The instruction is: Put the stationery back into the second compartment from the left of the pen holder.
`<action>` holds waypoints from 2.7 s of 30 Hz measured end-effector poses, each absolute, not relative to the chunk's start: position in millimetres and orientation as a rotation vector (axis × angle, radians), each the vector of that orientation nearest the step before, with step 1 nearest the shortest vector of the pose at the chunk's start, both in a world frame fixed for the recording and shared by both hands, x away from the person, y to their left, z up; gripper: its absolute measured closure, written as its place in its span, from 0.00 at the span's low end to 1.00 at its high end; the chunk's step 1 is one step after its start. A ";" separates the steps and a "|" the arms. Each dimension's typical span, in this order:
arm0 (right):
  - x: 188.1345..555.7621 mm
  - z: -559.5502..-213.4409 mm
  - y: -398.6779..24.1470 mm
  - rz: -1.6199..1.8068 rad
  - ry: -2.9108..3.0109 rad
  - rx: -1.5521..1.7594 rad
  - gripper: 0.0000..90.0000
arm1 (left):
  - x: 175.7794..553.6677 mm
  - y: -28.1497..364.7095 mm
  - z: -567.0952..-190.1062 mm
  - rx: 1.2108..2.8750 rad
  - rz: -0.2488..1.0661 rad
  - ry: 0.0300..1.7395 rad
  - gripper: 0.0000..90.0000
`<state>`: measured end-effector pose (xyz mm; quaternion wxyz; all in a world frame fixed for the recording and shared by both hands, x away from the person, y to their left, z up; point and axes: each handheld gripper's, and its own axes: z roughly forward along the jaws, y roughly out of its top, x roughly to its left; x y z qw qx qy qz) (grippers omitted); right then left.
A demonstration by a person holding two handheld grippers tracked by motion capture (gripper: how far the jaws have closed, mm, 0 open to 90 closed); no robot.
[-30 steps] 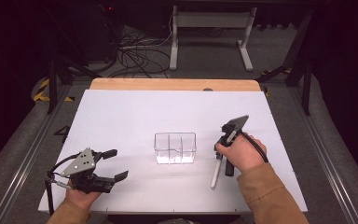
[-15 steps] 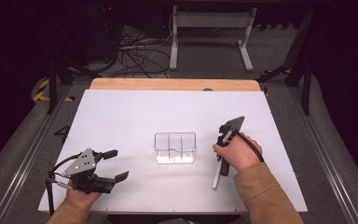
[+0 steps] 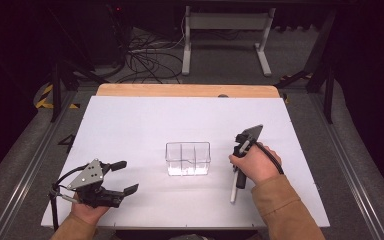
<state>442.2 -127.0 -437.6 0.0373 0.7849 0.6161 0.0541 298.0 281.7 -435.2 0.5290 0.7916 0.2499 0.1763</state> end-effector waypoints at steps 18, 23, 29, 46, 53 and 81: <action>413.7 -373.5 -135.1 0.655 1.958 2.091 0.88 | 298.3 282.3 -436.2 1.891 0.419 0.599 0.20; 406.6 -366.7 -142.4 0.786 2.004 1.956 0.88 | 298.4 281.8 -436.4 1.893 0.422 0.598 0.20; 398.0 -361.1 -151.2 0.919 2.025 1.776 0.88 | 298.7 281.8 -436.9 1.893 0.417 0.599 0.20; 390.4 -359.5 -173.2 1.230 2.104 1.436 0.88 | 298.4 281.9 -437.0 1.891 0.416 0.596 0.20; 389.4 -360.0 -179.5 1.315 2.165 1.188 0.88 | 298.3 282.3 -437.2 1.889 0.415 0.594 0.20; 387.8 -354.3 -166.3 1.787 2.105 0.626 0.88 | 297.6 282.4 -436.9 1.885 0.422 0.595 0.19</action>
